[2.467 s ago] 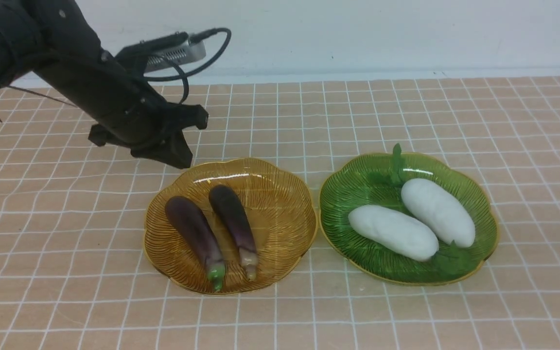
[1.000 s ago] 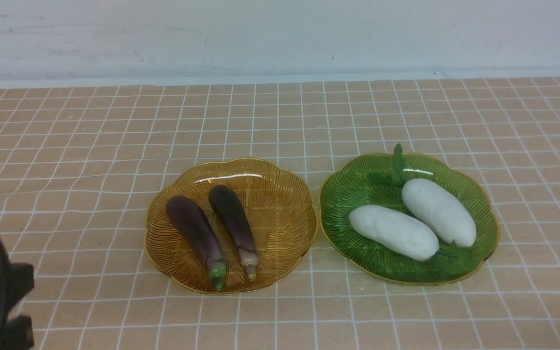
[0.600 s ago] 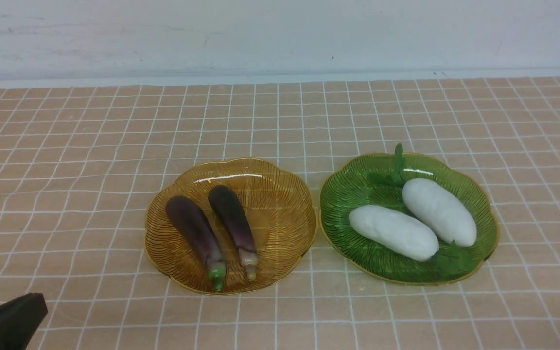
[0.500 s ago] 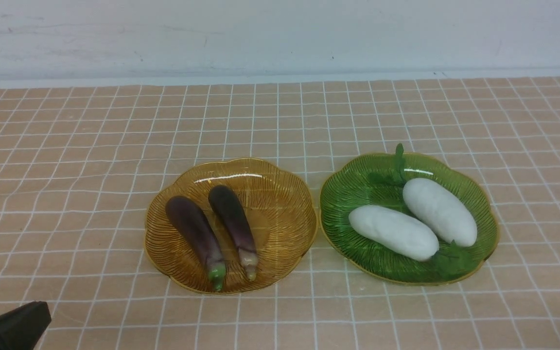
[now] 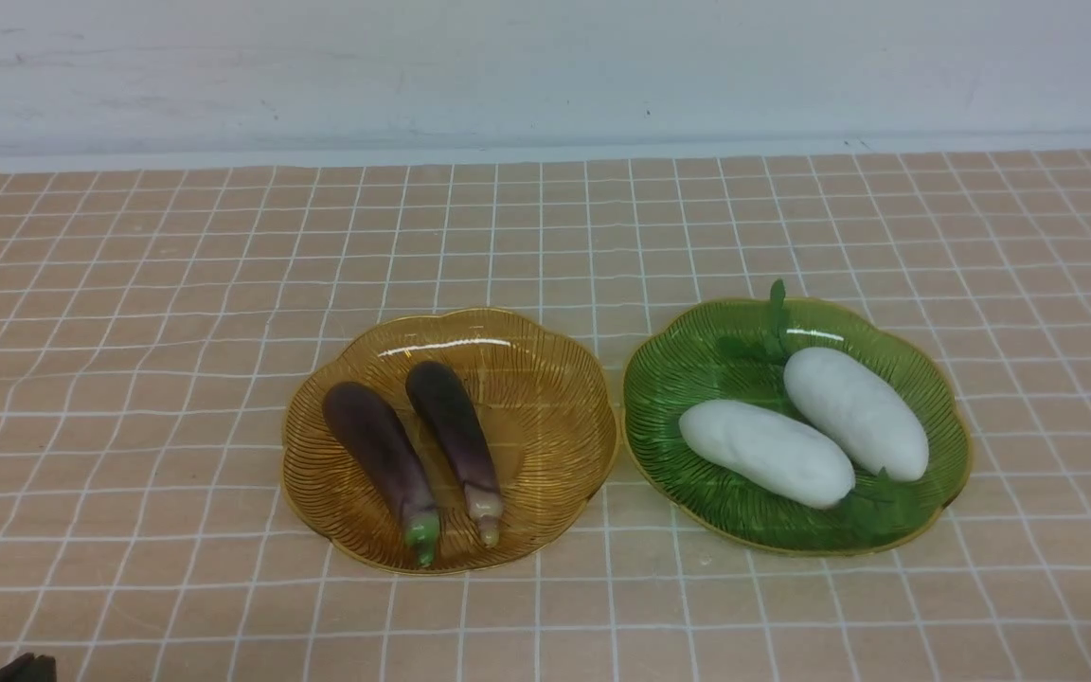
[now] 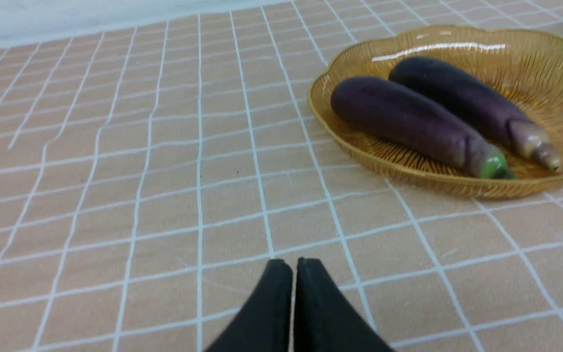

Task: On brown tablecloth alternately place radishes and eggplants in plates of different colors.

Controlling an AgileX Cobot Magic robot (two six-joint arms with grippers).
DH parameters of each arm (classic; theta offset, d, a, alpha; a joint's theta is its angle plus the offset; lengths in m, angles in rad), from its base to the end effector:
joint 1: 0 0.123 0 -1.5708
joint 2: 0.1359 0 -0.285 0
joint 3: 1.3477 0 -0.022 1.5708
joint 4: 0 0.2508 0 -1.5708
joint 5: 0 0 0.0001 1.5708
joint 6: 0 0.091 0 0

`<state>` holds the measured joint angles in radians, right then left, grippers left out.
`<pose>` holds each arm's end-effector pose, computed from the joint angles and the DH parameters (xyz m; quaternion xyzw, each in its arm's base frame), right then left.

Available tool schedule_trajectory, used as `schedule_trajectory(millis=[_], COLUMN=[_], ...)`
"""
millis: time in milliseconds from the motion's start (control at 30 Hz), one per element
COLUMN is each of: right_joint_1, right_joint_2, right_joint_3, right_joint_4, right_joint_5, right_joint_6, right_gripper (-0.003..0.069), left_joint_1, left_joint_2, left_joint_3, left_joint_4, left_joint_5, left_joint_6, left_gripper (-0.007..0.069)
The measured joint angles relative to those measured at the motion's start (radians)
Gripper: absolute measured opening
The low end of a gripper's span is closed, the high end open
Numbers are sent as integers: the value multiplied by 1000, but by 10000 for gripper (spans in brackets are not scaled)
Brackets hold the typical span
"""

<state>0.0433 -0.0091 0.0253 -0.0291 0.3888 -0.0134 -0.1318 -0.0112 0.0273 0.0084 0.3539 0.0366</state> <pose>0.0523 0.0013 0.1703 -0.0306 0.8095 -0.0036 0.5864 0.0527 -0.0067 0.1727 0.0695 0.7967 -0.0250 0.5999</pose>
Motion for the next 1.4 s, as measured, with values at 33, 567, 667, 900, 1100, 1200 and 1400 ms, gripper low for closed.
schedule_trajectory(millis=[33,567,667,900,1100,1200,1400], right_joint_1=[0,0,0,0,0,0,0], right_joint_2=[0,0,0,0,0,0,0], right_joint_3=[0,0,0,0,0,0,0], right_joint_4=[0,0,0,0,0,0,0], right_joint_5=[0,0,0,0,0,0,0], right_joint_6=[0,0,0,0,0,0,0], right_gripper=[-15,-15,-15,-15,-15,-15,-15], left_joint_1=[8,52,52,52,52,52,52], left_joint_2=[-1,-1,-1,-1,-1,-1,-1], left_joint_3=[0,0,0,0,0,0,0], left_joint_4=[0,-8,-8,-8,-8,-8,-8], left_joint_5=[12,28,28,28,28,28,28], left_joint_6=[0,-1,-1,-1,-1,-1,-1], left_gripper=[-3,-3,-3,-3,-3,-3,-3])
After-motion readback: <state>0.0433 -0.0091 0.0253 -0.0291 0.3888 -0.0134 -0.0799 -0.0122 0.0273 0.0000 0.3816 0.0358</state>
